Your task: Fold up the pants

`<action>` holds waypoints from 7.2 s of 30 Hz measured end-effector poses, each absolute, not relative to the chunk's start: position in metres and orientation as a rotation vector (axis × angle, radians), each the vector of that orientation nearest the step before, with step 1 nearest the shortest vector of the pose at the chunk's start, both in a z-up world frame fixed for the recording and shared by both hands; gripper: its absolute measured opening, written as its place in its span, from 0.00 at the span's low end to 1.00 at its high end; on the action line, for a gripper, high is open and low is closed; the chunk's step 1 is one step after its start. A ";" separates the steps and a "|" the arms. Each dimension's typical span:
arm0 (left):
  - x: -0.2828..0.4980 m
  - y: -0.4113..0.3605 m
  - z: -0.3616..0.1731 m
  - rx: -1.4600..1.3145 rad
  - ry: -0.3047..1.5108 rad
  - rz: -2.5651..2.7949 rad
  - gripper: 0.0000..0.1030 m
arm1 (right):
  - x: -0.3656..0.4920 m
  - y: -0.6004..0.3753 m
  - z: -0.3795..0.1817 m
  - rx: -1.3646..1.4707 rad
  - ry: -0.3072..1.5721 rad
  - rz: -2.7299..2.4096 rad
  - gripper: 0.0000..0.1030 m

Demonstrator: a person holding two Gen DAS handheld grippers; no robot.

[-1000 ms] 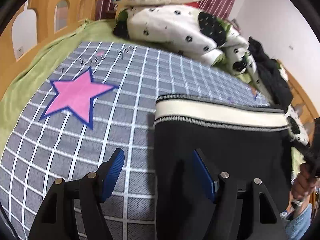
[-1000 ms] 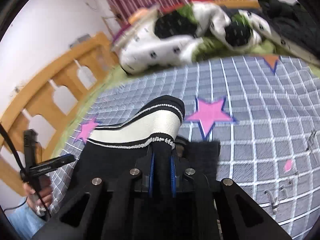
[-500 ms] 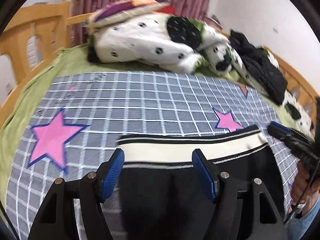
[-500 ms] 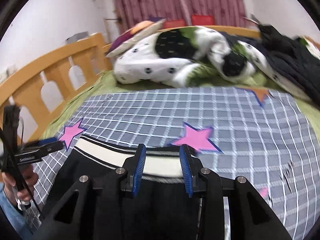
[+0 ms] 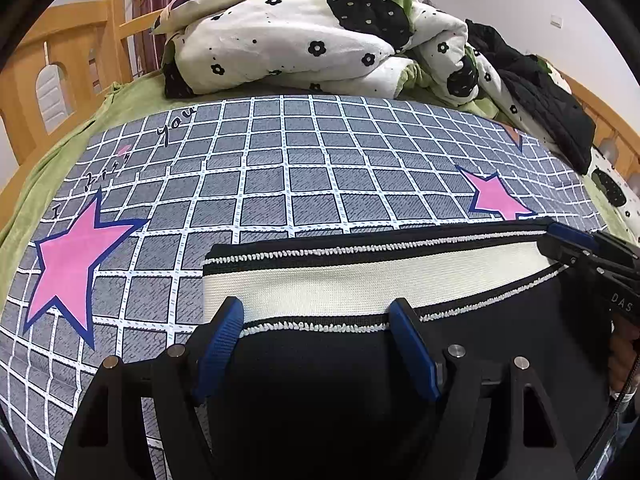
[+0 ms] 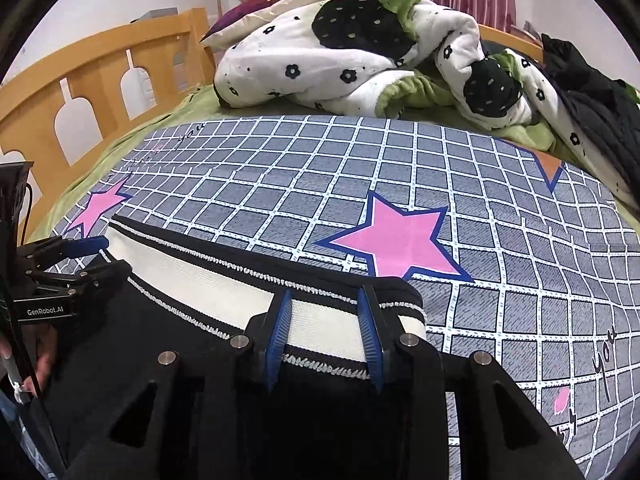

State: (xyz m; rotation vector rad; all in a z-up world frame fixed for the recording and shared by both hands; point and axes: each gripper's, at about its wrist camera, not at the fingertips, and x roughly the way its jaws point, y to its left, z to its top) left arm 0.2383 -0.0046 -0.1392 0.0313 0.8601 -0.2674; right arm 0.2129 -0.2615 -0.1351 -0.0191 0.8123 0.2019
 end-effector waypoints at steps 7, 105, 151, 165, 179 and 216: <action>0.236 -0.009 -0.139 0.046 0.867 -0.269 0.76 | 0.212 -0.262 -0.138 -0.024 0.807 0.205 0.34; -0.017 0.060 -0.124 0.109 0.812 -0.300 0.70 | 0.075 -0.317 -0.114 0.286 0.719 0.166 0.08; -0.093 0.035 -0.021 -0.052 0.692 -0.133 0.85 | -0.125 -0.263 -0.039 0.066 0.709 -0.027 0.88; -0.096 0.027 -0.025 -0.005 0.694 -0.108 0.85 | -0.134 -0.272 -0.032 0.085 0.693 -0.051 0.88; -0.093 0.027 -0.031 0.012 0.707 -0.095 0.85 | -0.131 -0.274 -0.033 0.078 0.707 -0.068 0.88; -0.095 0.026 -0.031 0.021 0.700 -0.099 0.85 | -0.132 -0.278 -0.033 0.081 0.701 -0.065 0.88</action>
